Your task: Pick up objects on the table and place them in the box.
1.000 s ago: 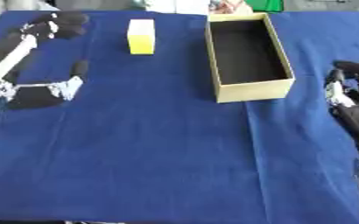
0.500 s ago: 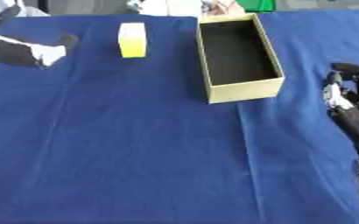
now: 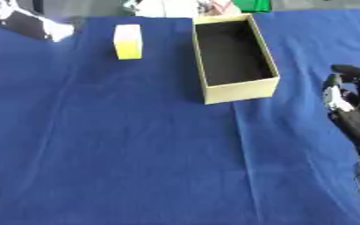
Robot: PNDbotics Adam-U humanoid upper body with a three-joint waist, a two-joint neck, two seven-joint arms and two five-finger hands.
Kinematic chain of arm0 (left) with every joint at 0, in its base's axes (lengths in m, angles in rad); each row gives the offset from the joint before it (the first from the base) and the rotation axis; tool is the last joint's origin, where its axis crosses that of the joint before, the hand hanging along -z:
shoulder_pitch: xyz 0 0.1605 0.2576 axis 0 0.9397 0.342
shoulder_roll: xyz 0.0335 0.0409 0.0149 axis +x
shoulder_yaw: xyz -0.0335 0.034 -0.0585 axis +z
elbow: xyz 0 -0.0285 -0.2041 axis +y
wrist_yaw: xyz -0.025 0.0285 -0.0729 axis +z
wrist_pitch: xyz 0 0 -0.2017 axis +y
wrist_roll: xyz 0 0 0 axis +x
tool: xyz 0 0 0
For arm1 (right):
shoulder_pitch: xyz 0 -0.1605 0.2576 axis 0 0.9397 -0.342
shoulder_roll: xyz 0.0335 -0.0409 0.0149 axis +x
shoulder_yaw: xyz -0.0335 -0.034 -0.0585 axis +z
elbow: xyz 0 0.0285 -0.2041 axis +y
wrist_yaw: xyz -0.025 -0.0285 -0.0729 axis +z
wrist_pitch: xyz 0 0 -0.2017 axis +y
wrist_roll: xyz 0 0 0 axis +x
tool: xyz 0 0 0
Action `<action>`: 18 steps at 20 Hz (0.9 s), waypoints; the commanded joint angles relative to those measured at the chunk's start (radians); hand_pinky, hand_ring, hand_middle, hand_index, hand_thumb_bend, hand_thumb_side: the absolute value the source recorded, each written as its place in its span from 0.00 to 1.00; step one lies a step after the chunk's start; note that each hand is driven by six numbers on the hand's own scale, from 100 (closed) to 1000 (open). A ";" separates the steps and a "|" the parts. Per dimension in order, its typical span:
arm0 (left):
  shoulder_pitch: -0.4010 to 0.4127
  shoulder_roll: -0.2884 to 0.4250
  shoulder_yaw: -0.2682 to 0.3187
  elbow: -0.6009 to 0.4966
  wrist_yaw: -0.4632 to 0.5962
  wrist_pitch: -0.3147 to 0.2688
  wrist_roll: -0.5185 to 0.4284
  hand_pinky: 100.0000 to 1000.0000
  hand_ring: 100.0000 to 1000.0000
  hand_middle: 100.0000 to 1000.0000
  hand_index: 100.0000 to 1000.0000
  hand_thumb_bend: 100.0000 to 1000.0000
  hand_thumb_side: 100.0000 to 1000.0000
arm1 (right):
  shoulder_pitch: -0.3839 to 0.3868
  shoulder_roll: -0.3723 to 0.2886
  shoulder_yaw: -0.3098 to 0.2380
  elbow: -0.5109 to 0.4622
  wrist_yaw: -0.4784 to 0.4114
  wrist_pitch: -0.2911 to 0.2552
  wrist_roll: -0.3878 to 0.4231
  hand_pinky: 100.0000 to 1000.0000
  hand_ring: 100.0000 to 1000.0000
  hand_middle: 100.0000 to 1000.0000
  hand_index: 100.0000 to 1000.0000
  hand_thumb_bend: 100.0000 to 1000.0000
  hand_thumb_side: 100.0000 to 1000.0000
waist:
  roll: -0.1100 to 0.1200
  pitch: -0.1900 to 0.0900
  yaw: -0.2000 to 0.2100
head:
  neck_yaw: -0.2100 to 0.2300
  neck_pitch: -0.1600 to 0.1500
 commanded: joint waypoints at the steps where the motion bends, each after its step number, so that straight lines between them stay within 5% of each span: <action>1: -0.056 -0.019 0.019 0.075 -0.045 -0.013 -0.035 0.82 0.84 0.87 0.93 0.22 0.06 | -0.007 -0.019 0.002 -0.010 -0.004 -0.003 0.005 0.65 0.94 0.48 0.72 0.00 0.29 | 0.000 -0.020 -0.005 | 0.003 -0.002; 9: -0.172 -0.111 0.086 0.416 -0.195 -0.086 0.046 0.82 0.83 0.84 0.93 0.19 0.06 | -0.013 -0.019 0.010 -0.012 -0.004 -0.003 0.012 0.65 0.95 0.48 0.72 0.00 0.27 | 0.002 0.000 -0.047 | 0.021 -0.016; 18: -0.202 -0.106 0.149 0.546 -0.296 -0.070 0.176 0.82 0.81 0.81 0.91 0.20 0.12 | -0.032 -0.023 0.010 -0.019 0.002 0.001 0.008 0.65 0.95 0.48 0.72 0.00 0.22 | 0.030 0.056 -0.124 | 0.039 -0.062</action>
